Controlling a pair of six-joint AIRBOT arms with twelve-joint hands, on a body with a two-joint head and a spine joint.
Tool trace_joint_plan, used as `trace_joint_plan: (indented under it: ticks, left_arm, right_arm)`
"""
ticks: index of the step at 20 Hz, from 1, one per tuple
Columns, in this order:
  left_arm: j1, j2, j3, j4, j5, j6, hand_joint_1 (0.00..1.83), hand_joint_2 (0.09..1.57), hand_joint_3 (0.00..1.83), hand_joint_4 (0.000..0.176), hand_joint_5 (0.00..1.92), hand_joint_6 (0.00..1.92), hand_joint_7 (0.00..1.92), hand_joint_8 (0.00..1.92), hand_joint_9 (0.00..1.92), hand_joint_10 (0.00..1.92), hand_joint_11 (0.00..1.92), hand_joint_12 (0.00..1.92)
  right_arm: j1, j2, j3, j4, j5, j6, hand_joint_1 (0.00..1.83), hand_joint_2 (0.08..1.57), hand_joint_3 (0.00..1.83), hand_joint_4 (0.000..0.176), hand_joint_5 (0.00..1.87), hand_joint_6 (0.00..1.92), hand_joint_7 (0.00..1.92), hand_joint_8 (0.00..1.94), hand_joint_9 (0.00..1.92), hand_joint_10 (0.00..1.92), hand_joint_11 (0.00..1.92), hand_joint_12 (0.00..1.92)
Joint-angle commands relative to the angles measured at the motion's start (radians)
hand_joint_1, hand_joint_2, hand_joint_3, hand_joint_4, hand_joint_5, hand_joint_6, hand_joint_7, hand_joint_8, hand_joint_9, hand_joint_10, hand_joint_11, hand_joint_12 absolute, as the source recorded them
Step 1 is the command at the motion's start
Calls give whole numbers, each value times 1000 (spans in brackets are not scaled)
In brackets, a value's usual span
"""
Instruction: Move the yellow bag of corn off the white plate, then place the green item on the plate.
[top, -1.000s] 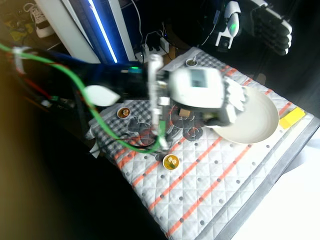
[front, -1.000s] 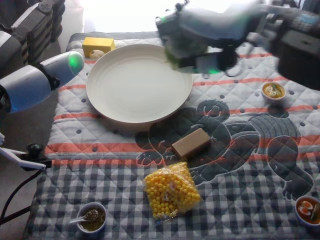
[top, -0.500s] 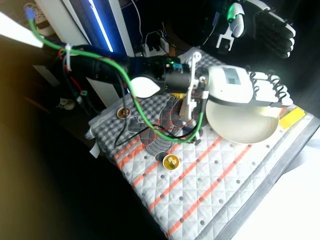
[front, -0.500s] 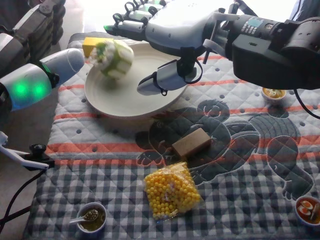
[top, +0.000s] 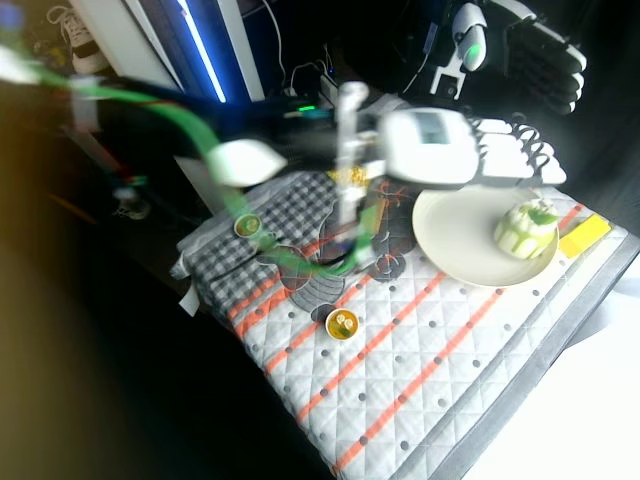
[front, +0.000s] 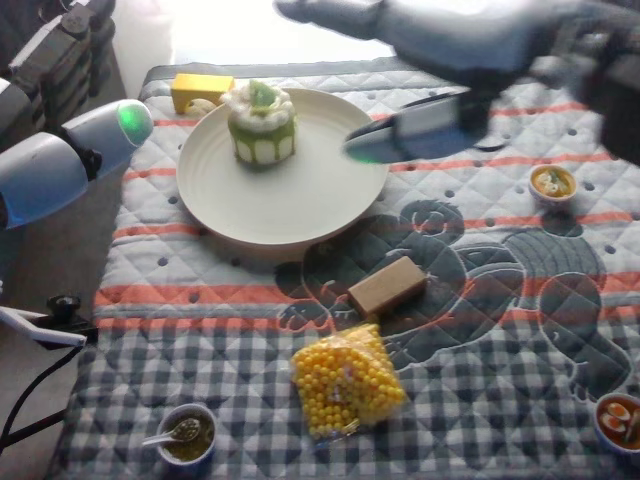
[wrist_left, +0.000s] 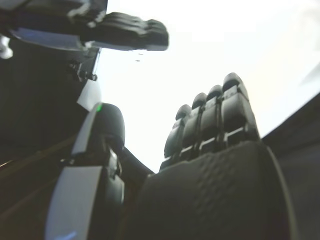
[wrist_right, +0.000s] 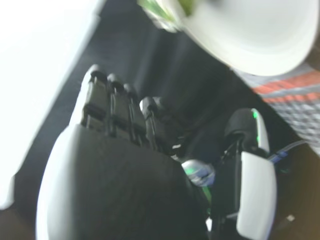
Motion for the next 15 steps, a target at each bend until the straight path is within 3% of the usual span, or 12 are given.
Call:
trace_joint_plan:
  ticks: [1, 2, 3, 4, 6, 7, 8, 9, 10, 12, 13, 15]
  left_arm:
    - [-2, 7, -5, 17, -142, -12, 681, 1274, 0, 69, 0, 0, 0, 0, 0, 0, 0, 0]
    - [3, 9, -8, 16, -149, -13, 724, 1275, 0, 49, 0, 0, 0, 0, 0, 0, 0, 0]
    - [9, 12, -13, 16, -160, -14, 681, 1275, 0, 55, 0, 0, 0, 0, 0, 0, 0, 0]
    - [15, 14, -17, 15, -171, -14, 623, 1273, 0, 63, 0, 0, 0, 0, 0, 0, 0, 0]
    - [24, 18, -25, 14, -197, -15, 564, 1274, 0, 92, 0, 0, 0, 0, 0, 0, 0, 0]
    - [25, 19, -26, 13, -204, -16, 548, 1275, 1, 111, 0, 0, 0, 0, 0, 0, 0, 0]
    - [25, 20, -27, 13, -209, -18, 524, 1271, 0, 83, 0, 0, 0, 0, 0, 0, 0, 0]
    - [26, 21, -27, 13, -212, -19, 561, 1281, 3, 95, 0, 0, 0, 0, 0, 0, 0, 0]
    - [26, 23, -28, 13, -216, -19, 591, 1283, 3, 96, 0, 0, 0, 0, 0, 0, 0, 0]
    - [27, 26, -29, 13, -221, -20, 568, 1272, 0, 123, 0, 0, 0, 0, 0, 0, 0, 0]
    - [27, 26, -28, 15, -222, -20, 589, 1275, 0, 128, 0, 0, 0, 0, 0, 0, 0, 0]
    - [23, 31, -25, 19, -227, -23, 584, 1296, 8, 106, 0, 0, 0, 0, 0, 0, 0, 0]
  right_arm:
    - [-9, 21, -35, 3, 174, -1, 459, 1008, 0, 175, 0, 0, 0, 0, 0, 0, 1, 0]
    - [-33, 57, -63, 8, 218, -1, 512, 1014, 0, 176, 0, 0, 0, 0, 0, 0, 0, 0]
    - [-66, 98, -95, 20, 271, -1, 519, 1042, 6, 162, 0, 0, 0, 0, 0, 0, 0, 0]
    - [-100, 135, -122, 35, 313, -1, 464, 1055, 12, 173, 0, 0, 0, 0, 0, 0, 0, 0]
    - [-187, 213, -180, 80, 419, -1, 470, 1060, 11, 148, 0, 0, 0, 0, 0, 0, 0, 0]
    - [-225, 241, -200, 104, 460, -1, 465, 1066, 13, 148, 0, 0, 0, 0, 0, 0, 0, 0]
    - [-281, 270, -221, 141, 518, -1, 481, 1085, 19, 119, 0, 0, 0, 0, 0, 0, 0, 0]
    - [-326, 293, -238, 171, 569, -1, 488, 1064, 8, 127, 0, 0, 0, 0, 0, 0, 0, 0]
    - [-369, 323, -256, 205, 630, -1, 509, 1072, 10, 112, 0, 0, 0, 0, 0, 0, 0, 0]
    - [-430, 359, -283, 250, 720, -1, 553, 1083, 11, 141, 0, 0, 0, 0, 0, 0, 0, 0]
    - [-459, 371, -294, 273, 767, -1, 583, 1093, 13, 110, 0, 0, 0, 0, 0, 0, 0, 0]
    - [-515, 396, -314, 320, 862, -2, 561, 1085, 5, 101, 0, 0, 0, 0, 0, 0, 0, 0]
